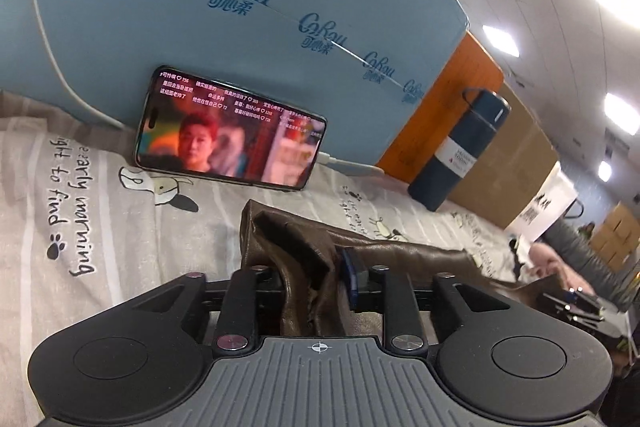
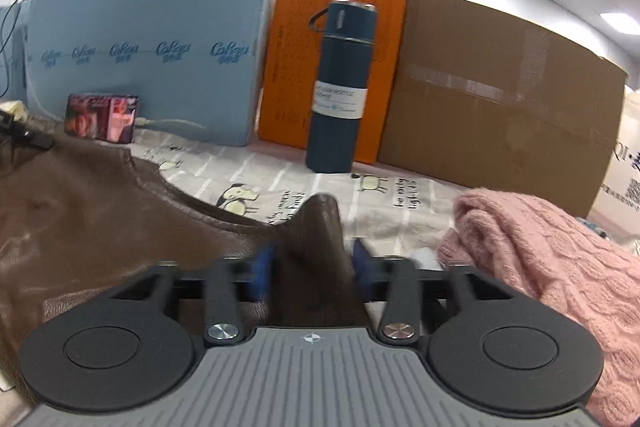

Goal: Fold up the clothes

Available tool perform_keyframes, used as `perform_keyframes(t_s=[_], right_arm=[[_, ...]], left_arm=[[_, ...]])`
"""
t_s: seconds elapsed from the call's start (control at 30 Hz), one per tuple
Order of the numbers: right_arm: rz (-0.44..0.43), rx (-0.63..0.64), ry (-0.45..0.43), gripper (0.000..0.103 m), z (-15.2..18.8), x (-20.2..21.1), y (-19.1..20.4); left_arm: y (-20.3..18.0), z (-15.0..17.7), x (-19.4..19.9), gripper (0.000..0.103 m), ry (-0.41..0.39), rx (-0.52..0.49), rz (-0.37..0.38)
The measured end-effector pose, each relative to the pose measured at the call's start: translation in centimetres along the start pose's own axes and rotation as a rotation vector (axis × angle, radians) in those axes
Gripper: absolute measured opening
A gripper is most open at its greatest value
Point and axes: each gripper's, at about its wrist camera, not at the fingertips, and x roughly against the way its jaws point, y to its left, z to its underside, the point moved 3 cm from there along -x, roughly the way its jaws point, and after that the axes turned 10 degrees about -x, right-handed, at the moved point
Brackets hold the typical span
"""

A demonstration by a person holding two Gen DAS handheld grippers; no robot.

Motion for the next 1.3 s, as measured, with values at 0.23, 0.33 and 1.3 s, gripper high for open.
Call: perform_keyframes(t_s=[0.23,0.33,1.3], right_arm=[[-0.02,-0.201,-0.091,0.083,-0.3,3.4,-1.9],[0.026,-0.237,-0.109,0.086,0.0,4.8,-1.9],[0.089,-1.065,0.109,0.103,5.9,11.9,-1.4]], left_arm=[[-0.8,0.7,3.5,0.085,-0.015,0.029,-0.104],[-1.1,1.0,5.0,0.085,-0.022,0.041,-0.148],[-5.8,4.7,9.6,0.1,-0.009,-0.101,-0.238]])
